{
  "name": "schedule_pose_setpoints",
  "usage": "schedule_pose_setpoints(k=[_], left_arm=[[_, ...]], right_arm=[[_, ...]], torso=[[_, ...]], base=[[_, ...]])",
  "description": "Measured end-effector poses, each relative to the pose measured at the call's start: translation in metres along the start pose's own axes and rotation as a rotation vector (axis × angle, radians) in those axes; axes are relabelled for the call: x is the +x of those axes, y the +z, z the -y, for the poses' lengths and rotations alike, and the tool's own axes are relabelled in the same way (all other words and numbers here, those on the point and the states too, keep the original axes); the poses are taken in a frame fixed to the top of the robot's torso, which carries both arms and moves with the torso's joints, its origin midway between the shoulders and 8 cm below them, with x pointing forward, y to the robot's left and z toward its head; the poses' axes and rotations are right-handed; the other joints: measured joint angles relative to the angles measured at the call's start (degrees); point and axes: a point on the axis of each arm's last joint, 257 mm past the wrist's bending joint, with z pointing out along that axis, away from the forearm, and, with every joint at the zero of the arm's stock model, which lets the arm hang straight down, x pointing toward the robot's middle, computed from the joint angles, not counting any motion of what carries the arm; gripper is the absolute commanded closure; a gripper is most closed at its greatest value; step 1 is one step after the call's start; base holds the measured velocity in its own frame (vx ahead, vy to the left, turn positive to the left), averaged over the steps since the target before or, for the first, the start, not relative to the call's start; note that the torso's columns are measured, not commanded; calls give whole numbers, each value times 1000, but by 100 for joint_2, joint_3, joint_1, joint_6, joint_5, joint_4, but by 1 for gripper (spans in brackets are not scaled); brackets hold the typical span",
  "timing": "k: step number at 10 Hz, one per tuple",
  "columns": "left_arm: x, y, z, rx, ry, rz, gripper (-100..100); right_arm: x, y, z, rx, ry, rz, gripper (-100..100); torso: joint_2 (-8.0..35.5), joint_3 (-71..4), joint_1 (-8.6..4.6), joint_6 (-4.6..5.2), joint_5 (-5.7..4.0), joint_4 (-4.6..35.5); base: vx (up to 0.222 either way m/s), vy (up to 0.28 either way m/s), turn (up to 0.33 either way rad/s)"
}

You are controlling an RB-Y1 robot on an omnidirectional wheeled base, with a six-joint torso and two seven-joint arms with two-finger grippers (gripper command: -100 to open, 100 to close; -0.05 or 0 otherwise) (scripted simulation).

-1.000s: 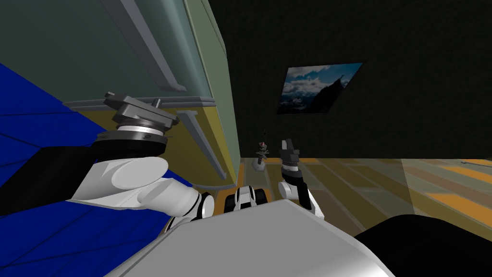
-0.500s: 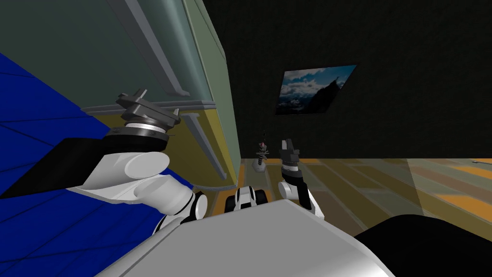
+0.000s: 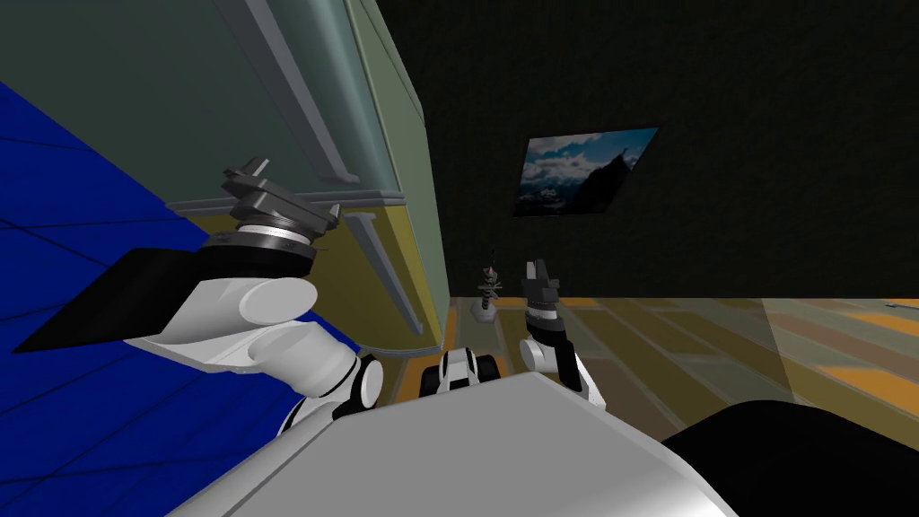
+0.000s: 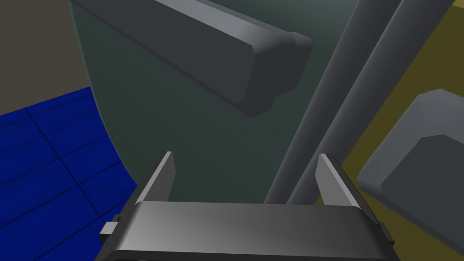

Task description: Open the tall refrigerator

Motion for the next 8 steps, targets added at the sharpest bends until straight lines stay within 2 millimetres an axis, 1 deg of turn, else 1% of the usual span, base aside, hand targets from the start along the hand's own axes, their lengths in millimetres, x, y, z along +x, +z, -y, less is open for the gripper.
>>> schedule_pose_setpoints(k=[2,5,8], left_arm=[[1,-2,5,5,-19,-3,-100],[-2,5,1,-15,-19,-1,-100],[0,5,6,-18,-49,0,-100]], right_arm=[[0,0,0,0,0,0,0],[0,0,0,0,0,0,0],[0,0,0,0,0,0,0]], torso=[[17,9,-22,9,-13,8],[2,-5,-38,20,-26,8],[15,-1,-62,27,-44,25]], base=[[-2,-28,4],[-5,-24,1],[2,-12,6]])
